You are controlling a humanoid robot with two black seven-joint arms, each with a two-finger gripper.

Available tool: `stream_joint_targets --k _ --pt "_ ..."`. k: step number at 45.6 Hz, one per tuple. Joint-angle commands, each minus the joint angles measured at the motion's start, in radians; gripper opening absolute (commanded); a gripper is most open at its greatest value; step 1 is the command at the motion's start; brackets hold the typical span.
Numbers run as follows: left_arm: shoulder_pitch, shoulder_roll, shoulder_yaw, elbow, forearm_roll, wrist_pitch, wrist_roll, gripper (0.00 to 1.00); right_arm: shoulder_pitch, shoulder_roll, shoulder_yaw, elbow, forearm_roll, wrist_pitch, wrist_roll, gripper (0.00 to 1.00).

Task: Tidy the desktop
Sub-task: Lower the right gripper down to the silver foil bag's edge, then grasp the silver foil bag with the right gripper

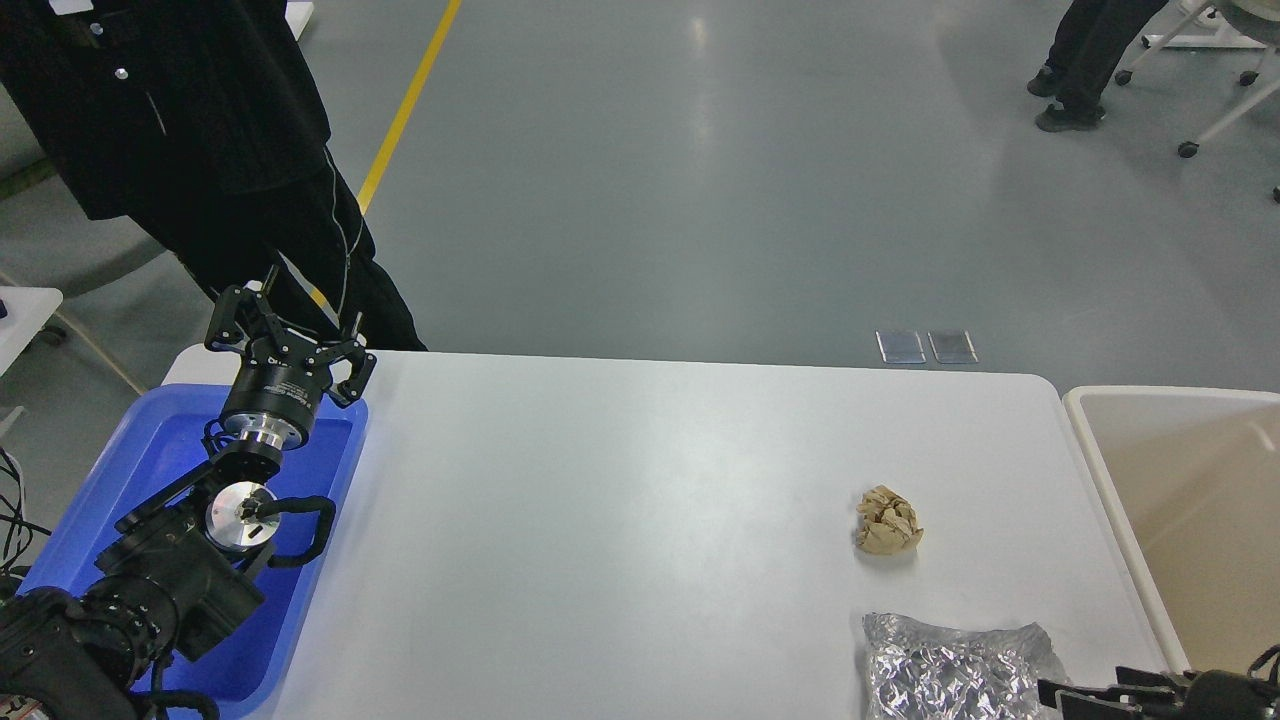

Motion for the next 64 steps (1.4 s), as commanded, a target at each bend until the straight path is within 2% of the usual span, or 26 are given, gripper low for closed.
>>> stream_joint_targets --k 1,30,31,35,38,46,55,59,64 --pt "0.000 0.000 0.000 0.000 0.000 0.000 0.000 1.00 -0.070 0.073 -0.021 -0.081 -0.091 -0.093 0.014 1.00" --pt "0.000 0.000 0.000 0.000 0.000 0.000 0.000 1.00 -0.062 0.226 -0.018 -0.296 -0.071 -0.151 0.016 0.99" --pt "0.000 0.000 0.000 0.000 0.000 0.000 0.000 1.00 -0.062 0.225 -0.018 -0.296 -0.071 -0.151 0.016 0.97" --pt "0.000 0.000 0.000 0.000 0.000 0.000 0.000 1.00 -0.062 0.225 -0.021 -0.296 -0.069 -0.150 0.016 0.76" --pt "0.000 0.000 0.000 0.000 0.000 0.000 0.000 1.00 -0.062 0.225 -0.021 -0.306 -0.069 -0.150 0.016 0.65" --pt "0.000 0.000 0.000 0.000 0.000 0.000 0.000 1.00 -0.062 0.234 -0.019 -0.317 -0.069 -0.151 0.016 0.56" --pt "0.000 0.000 0.000 0.000 0.000 0.000 0.000 1.00 -0.064 0.234 -0.022 -0.317 -0.069 -0.150 0.022 0.30" --pt "0.000 0.000 0.000 0.000 0.000 0.000 0.000 1.00 -0.069 0.234 -0.022 -0.317 -0.069 -0.150 0.027 0.27" --pt "0.000 0.000 0.000 0.000 0.000 0.000 0.000 1.00 -0.073 0.233 -0.024 -0.316 -0.071 -0.150 0.036 0.17"
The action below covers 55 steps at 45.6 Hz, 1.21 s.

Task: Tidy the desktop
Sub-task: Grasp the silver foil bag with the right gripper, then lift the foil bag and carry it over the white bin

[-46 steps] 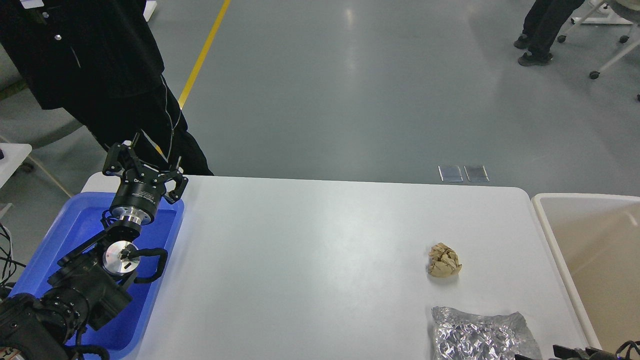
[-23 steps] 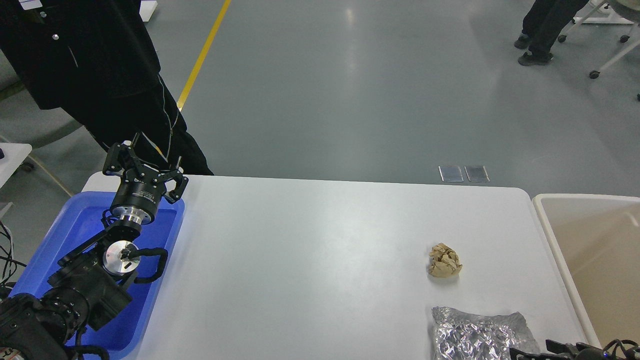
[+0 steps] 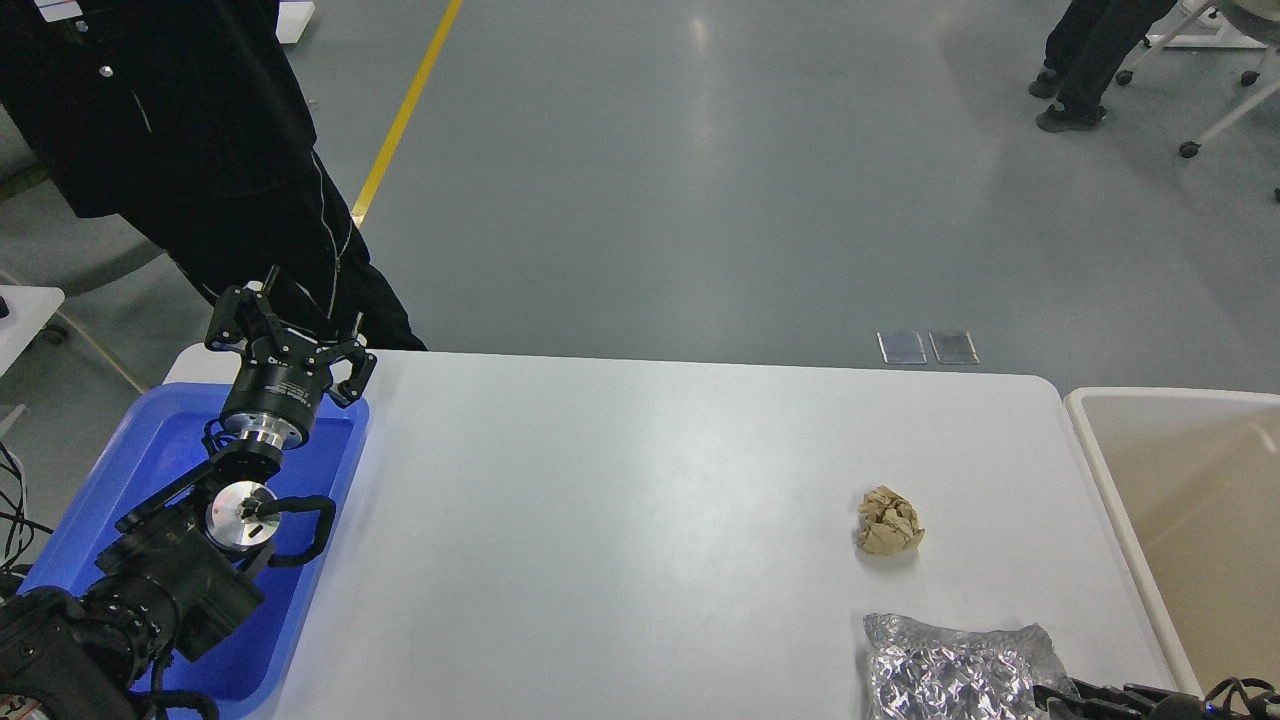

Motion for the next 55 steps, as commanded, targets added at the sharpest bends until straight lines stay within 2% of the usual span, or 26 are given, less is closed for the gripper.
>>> stream_joint_targets --k 1,4,23,33,55 --pt "0.000 0.000 0.000 0.000 0.000 0.000 0.000 1.00 -0.008 0.001 -0.002 -0.002 -0.002 0.000 0.015 0.13" --pt "0.000 0.000 0.000 0.000 0.000 0.000 0.000 1.00 -0.008 0.001 -0.002 -0.003 -0.002 0.000 0.015 0.00" --pt "0.000 0.000 0.000 0.000 0.000 0.000 0.000 1.00 0.020 -0.024 0.001 0.021 0.028 0.005 0.018 0.00" --pt "0.000 0.000 0.000 0.000 0.000 0.000 0.000 1.00 0.092 -0.174 0.001 0.164 0.058 0.023 0.015 0.00" --pt "0.000 0.000 0.000 0.000 0.000 -0.002 0.000 1.00 0.328 -0.476 0.013 0.385 0.129 0.248 0.021 0.00"
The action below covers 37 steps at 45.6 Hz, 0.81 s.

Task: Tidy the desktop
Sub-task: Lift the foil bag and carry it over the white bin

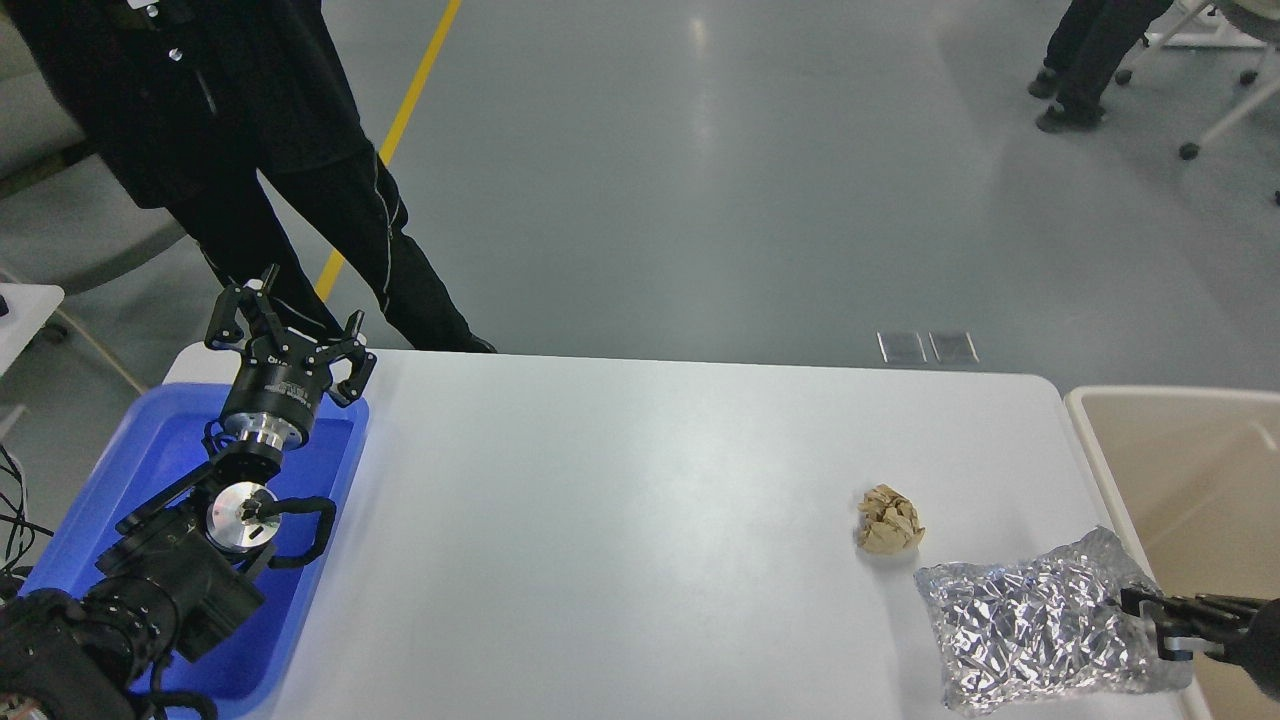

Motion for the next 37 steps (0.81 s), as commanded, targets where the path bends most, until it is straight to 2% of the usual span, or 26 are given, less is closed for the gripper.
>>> stream_joint_targets --k 1,12,25,32,37 --pt "0.000 0.000 -0.001 0.000 0.000 0.001 0.000 1.00 0.128 -0.145 0.010 0.120 0.034 0.117 0.003 0.00" --pt "0.000 0.000 0.001 0.000 0.000 -0.001 0.000 1.00 0.292 -0.235 0.018 0.187 0.105 0.262 0.049 0.00" --pt "0.000 0.000 0.001 0.000 0.000 -0.001 0.000 1.00 0.566 -0.292 0.022 0.195 0.258 0.525 0.081 0.00" --pt "0.000 0.000 0.001 0.000 0.000 -0.001 0.000 1.00 0.668 -0.294 0.027 0.192 0.260 0.603 0.081 0.00" --pt "0.000 0.000 0.001 0.000 0.000 -0.001 0.000 1.00 0.677 -0.294 0.025 0.187 0.260 0.611 0.081 0.00"
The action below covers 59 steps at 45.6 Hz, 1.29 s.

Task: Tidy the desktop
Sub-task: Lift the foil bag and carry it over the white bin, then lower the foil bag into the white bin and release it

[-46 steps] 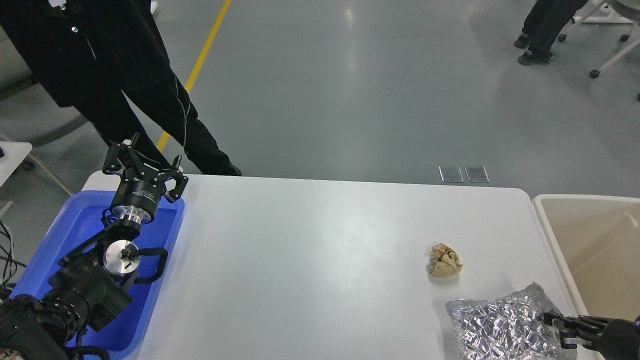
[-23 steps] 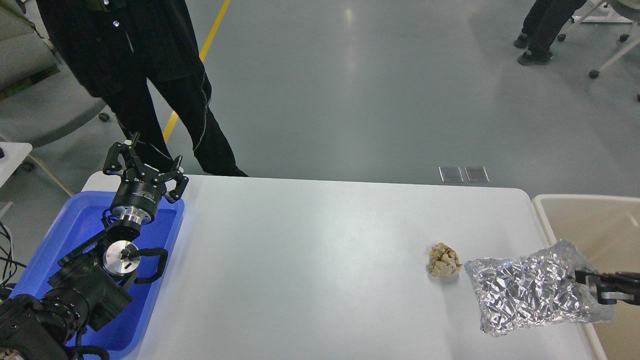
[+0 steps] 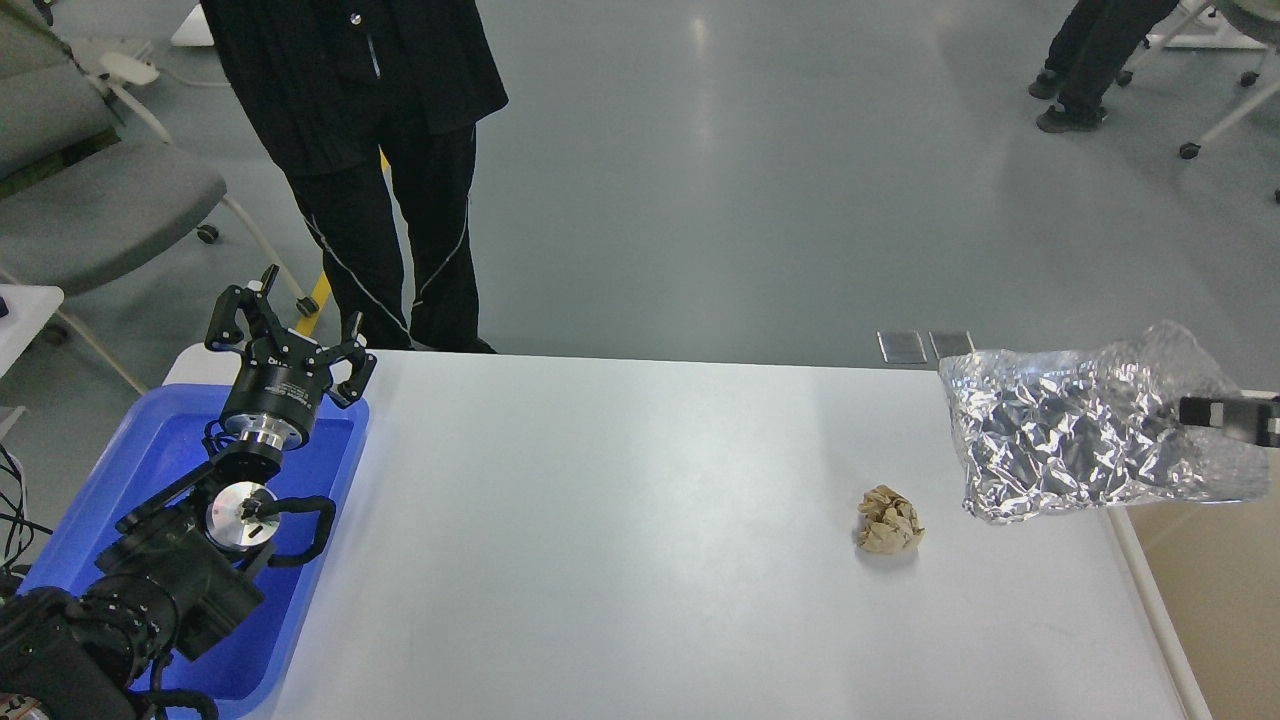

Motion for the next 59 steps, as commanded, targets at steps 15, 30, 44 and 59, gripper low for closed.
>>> stream_joint_targets --k 15,30,44,59 --pt "0.000 0.000 0.001 0.000 0.000 -0.001 0.000 1.00 0.086 -0.001 -0.118 -0.142 0.163 -0.019 0.008 0.00" --pt "0.000 0.000 0.001 0.000 0.000 -0.001 0.000 1.00 0.057 0.056 -0.299 -0.375 0.613 -0.156 0.009 0.00" --pt "0.000 0.000 0.001 0.000 0.000 -0.001 0.000 1.00 -0.114 0.161 -0.317 -0.580 0.981 -0.194 0.009 0.00" --pt "0.002 0.000 0.001 0.000 0.000 -0.001 0.000 1.00 -0.375 0.396 -0.294 -0.830 1.379 -0.216 0.009 0.00"
